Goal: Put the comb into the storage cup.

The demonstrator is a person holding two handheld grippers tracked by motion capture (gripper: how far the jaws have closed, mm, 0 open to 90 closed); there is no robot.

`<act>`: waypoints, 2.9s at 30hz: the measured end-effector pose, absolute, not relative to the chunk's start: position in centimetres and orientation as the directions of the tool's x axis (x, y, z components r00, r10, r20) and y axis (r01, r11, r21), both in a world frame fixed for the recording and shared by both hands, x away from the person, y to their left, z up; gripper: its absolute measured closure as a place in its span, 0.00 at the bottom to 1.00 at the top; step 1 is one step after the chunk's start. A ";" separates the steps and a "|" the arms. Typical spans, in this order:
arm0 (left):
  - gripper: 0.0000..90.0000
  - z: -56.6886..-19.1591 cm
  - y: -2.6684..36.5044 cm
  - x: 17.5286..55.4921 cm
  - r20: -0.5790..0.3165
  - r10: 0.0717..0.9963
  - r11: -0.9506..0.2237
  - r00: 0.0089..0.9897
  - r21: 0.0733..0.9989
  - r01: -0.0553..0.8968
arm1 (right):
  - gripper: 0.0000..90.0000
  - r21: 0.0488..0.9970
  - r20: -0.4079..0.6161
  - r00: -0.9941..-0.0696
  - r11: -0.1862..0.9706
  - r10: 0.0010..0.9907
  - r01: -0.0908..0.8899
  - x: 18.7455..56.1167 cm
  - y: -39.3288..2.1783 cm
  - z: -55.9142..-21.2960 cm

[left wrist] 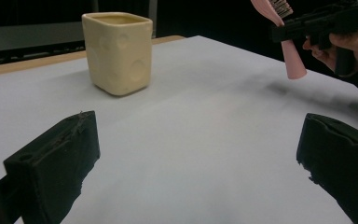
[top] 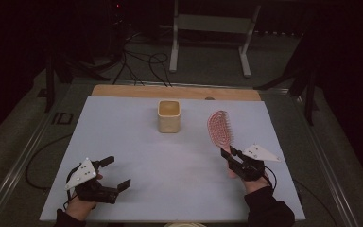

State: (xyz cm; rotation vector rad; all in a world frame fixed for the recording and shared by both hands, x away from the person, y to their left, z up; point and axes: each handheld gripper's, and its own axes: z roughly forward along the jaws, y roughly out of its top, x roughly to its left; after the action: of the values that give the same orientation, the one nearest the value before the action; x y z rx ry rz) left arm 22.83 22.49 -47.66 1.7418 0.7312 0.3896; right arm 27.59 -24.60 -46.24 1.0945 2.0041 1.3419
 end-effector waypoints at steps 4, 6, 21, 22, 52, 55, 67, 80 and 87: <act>0.00 -46.5 22.5 23.3 -0.110 0.653 -0.160 0.750 0.947 0.278 | 0.78 0.916 0.036 -0.558 0.196 0.829 0.350 27.6 -24.6 -46.2; 0.00 -46.0 22.5 23.5 -0.104 0.655 -0.172 0.748 0.944 0.282 | 0.78 0.918 0.039 -0.556 0.190 0.830 0.349 27.5 -24.6 -46.2; 0.00 -43.7 21.5 25.9 -0.122 0.630 -0.207 0.767 0.926 0.317 | 0.78 0.919 0.040 -0.553 0.186 0.832 0.347 27.4 -24.7 -46.0; 0.00 -43.5 21.3 26.0 -0.118 0.630 -0.214 0.768 0.924 0.317 | 0.78 0.919 0.042 -0.553 0.185 0.832 0.349 27.4 -24.7 -46.0; 0.00 -38.1 15.6 29.1 -0.079 0.571 -0.285 0.817 0.915 0.287 | 0.78 0.918 0.037 -0.569 0.198 0.821 0.344 27.2 -24.1 -45.9; 0.00 -37.7 14.9 29.3 -0.075 0.561 -0.288 0.825 0.916 0.279 | 0.78 0.917 0.042 -0.569 0.194 0.821 0.348 27.1 -24.0 -45.9; 0.00 -36.6 12.0 30.1 -0.095 0.534 -0.306 0.840 0.904 0.297 | 0.78 0.917 0.040 -0.571 0.197 0.820 0.347 27.2 -24.0 -45.9; 0.00 -36.2 9.3 30.6 -0.093 0.504 -0.351 0.859 0.887 0.302 | 0.78 0.915 0.045 -0.578 0.198 0.815 0.351 27.2 -23.9 -46.0; 0.00 -36.2 7.5 31.2 -0.099 0.486 -0.362 0.868 0.881 0.304 | 0.78 0.916 0.032 -0.581 0.209 0.814 0.343 27.2 -23.8 -46.0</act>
State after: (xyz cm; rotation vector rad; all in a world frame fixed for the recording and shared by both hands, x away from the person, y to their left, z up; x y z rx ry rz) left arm 31.18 7.54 -36.25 1.9744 0.5792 0.2150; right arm 27.17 -23.83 -45.99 1.0704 2.0270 1.3488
